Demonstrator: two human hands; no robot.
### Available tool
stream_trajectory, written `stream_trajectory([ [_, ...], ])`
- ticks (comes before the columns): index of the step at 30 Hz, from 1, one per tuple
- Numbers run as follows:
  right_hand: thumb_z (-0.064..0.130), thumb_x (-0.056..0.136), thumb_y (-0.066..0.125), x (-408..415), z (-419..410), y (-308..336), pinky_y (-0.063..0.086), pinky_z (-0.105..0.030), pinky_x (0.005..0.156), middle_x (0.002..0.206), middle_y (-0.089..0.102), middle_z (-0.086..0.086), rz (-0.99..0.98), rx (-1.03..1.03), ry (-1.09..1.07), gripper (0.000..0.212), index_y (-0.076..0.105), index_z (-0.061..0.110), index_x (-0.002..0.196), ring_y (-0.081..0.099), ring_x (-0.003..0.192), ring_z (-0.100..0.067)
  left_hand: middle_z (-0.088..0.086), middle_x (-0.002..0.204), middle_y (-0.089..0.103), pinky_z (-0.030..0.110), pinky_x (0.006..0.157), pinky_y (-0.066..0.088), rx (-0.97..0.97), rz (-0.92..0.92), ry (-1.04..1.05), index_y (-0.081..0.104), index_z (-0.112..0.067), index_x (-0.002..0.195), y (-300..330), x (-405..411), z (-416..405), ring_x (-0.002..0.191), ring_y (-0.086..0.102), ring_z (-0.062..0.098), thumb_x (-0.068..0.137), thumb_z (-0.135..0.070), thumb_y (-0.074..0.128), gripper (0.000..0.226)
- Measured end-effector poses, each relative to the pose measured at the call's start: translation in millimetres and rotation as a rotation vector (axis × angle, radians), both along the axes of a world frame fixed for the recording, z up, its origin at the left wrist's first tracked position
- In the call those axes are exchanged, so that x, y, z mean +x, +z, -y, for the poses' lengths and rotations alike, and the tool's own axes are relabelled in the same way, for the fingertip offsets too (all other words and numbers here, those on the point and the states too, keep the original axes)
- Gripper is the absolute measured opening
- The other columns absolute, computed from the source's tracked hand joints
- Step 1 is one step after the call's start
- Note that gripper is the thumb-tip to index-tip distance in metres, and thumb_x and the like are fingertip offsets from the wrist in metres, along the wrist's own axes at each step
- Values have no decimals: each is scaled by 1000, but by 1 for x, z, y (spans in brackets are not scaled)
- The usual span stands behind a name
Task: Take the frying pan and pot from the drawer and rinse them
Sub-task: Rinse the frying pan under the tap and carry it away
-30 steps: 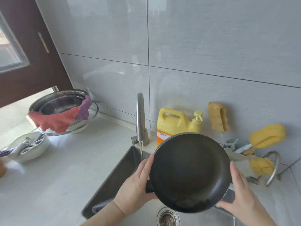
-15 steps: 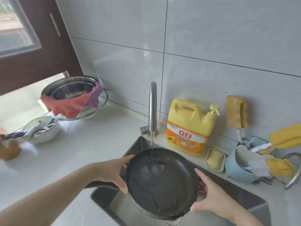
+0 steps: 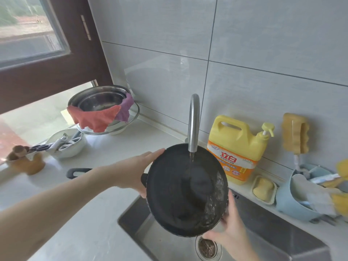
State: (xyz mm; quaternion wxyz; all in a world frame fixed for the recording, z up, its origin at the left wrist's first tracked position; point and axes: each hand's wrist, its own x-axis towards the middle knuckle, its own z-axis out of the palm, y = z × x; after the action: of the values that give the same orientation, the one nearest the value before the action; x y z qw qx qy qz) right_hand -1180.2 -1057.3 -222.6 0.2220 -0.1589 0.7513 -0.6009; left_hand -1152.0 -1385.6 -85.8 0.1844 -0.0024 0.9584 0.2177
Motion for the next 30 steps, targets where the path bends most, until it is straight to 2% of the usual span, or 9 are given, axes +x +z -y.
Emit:
stream_trajectory([
  [4, 11, 47, 98, -30, -21, 57, 45, -18, 100, 138, 47, 34, -162, 112, 77, 143, 8, 60, 147, 54, 122, 4, -29, 126, 38, 24, 82, 50, 147, -141, 107, -5, -62, 142, -28, 10, -12, 84, 58, 4, 58, -34, 90, 130],
  [8, 17, 47, 94, -60, -44, 116, 45, -30, 105, 131, 57, 18, -239, 316, 220, 137, 10, 63, 144, 59, 116, -6, -40, 123, 44, 14, 78, 50, 452, -102, 159, 11, -59, 142, -54, 9, -27, 84, 62, 4, 61, -14, 91, 122],
  [11, 16, 50, 93, -73, -58, 143, 52, -24, 92, 110, 70, 14, -152, 410, 307, 126, 19, 61, 141, 69, 98, -8, -23, 140, 47, 36, 99, 50, 487, 33, 125, 11, -57, 147, -75, 4, -33, 112, 62, 12, 56, -39, 95, 125],
  [15, 14, 54, 92, -64, -64, 133, 55, -42, 91, 106, 74, 5, -20, 356, 332, 109, 32, 49, 138, 72, 94, -19, -13, 139, 53, 51, 104, 44, 439, 192, -5, 23, -55, 145, -73, -1, -25, 127, 54, 19, 55, -47, 93, 114],
  [18, 2, 54, 90, -42, -59, 93, 56, -44, 90, 113, 72, 0, 52, 281, 261, 113, 33, 46, 142, 71, 98, -23, -20, 134, 54, 38, 109, 37, 344, 250, -24, 29, -63, 134, -49, -2, -15, 119, 53, -4, 60, -40, 90, 99],
  [21, 22, 37, 99, -19, -45, 48, 54, -39, 95, 129, 63, 13, 47, 300, 171, 142, 18, 46, 151, 69, 105, -10, -22, 129, 49, 15, 84, 43, 266, 209, -1, 20, -61, 132, -32, -3, -3, 80, 53, -24, 63, -25, 89, 105],
  [24, 21, 40, 97, -8, -25, 27, 49, -10, 85, 139, 52, 19, 76, 263, 87, 149, 1, 48, 151, 62, 107, 9, -27, 125, 45, 7, 64, 44, 245, 79, 13, 14, -63, 134, -24, -3, -3, 69, 54, -12, 60, -17, 89, 114],
  [28, 26, 42, 98, -17, -20, 24, 44, -30, 106, 146, 44, 21, -79, 241, 11, 150, -3, 58, 147, 53, 124, 0, -26, 130, 37, 5, 72, 42, 173, -75, 33, 2, -57, 143, -30, -6, -9, 83, 55, -5, 61, -26, 90, 124],
  [30, 28, 44, 97, -25, -29, 35, 37, -32, 113, 148, 37, 27, -147, 280, 25, 147, -2, 59, 148, 45, 132, 2, -21, 135, 37, 10, 78, 43, 191, -119, 50, -1, -52, 148, -39, -4, -18, 85, 54, 3, 60, -30, 90, 128],
])
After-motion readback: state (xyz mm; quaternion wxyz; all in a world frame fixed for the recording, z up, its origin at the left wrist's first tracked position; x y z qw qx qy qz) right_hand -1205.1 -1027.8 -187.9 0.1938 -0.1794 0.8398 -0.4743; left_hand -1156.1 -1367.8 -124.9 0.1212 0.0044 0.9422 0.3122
